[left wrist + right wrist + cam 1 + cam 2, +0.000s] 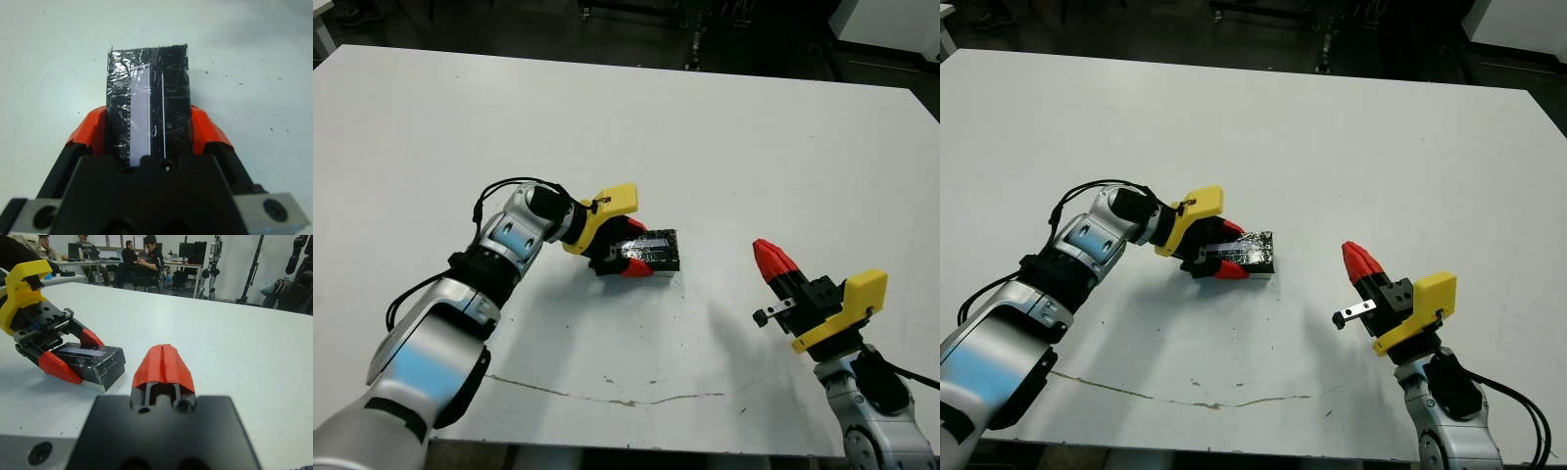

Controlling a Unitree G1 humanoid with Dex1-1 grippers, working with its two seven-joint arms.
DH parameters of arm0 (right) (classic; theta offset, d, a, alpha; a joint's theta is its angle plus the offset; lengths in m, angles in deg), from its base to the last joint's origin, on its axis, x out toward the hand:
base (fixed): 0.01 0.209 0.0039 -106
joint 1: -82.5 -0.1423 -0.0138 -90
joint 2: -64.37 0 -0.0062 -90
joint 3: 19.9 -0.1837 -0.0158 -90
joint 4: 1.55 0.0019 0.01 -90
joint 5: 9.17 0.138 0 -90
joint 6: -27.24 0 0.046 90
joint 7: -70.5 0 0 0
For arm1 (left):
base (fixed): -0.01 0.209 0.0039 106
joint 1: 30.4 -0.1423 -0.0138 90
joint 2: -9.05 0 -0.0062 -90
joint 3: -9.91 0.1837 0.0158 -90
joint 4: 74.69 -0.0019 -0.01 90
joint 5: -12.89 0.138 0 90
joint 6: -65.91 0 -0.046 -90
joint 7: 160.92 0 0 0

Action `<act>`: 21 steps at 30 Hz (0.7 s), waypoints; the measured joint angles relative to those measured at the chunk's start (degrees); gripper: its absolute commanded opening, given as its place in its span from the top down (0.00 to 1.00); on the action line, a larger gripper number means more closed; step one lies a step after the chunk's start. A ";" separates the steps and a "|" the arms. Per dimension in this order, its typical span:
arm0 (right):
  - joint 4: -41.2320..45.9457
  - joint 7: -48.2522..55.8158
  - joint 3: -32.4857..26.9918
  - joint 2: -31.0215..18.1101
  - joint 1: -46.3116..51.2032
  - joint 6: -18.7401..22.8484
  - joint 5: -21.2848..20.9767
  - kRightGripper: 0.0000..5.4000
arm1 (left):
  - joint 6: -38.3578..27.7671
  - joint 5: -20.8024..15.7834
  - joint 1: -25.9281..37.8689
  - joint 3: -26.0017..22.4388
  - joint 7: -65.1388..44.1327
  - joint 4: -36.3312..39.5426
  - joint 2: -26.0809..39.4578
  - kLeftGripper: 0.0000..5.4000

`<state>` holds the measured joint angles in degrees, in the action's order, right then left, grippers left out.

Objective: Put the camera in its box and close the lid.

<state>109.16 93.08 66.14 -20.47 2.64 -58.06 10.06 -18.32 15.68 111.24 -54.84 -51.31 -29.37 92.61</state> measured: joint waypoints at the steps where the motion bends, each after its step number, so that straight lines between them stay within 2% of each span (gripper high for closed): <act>1: 0.00 0.00 0.00 0.00 0.05 0.00 0.01 1.00 | 0.00 0.31 0.07 0.08 0.00 -0.14 -0.08 0.42; 2: 0.00 0.00 0.00 0.00 0.10 0.00 0.01 1.00 | 0.01 0.58 0.09 0.12 0.01 -0.19 -0.15 0.42; 5: -0.09 0.06 0.00 0.00 0.27 -0.04 0.01 1.00 | -0.53 2.22 0.18 0.92 0.42 0.01 -0.33 0.32; 10: -0.19 0.22 -0.02 0.00 0.46 -0.07 0.24 1.00 | -8.88 4.27 -0.50 2.63 3.94 0.58 -2.99 0.19; 17: -0.11 0.12 0.00 -0.01 0.57 -0.07 0.16 1.00 | -10.59 4.37 -1.27 2.37 5.44 0.72 -3.15 0.01; 21: -0.08 0.09 0.00 -0.02 0.66 -0.04 0.19 1.00 | -10.70 4.28 -1.46 2.01 5.48 0.71 -3.15 0.00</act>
<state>109.09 93.17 66.14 -20.49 3.30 -58.10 10.25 -29.02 19.96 109.79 -52.83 -45.83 -28.66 89.46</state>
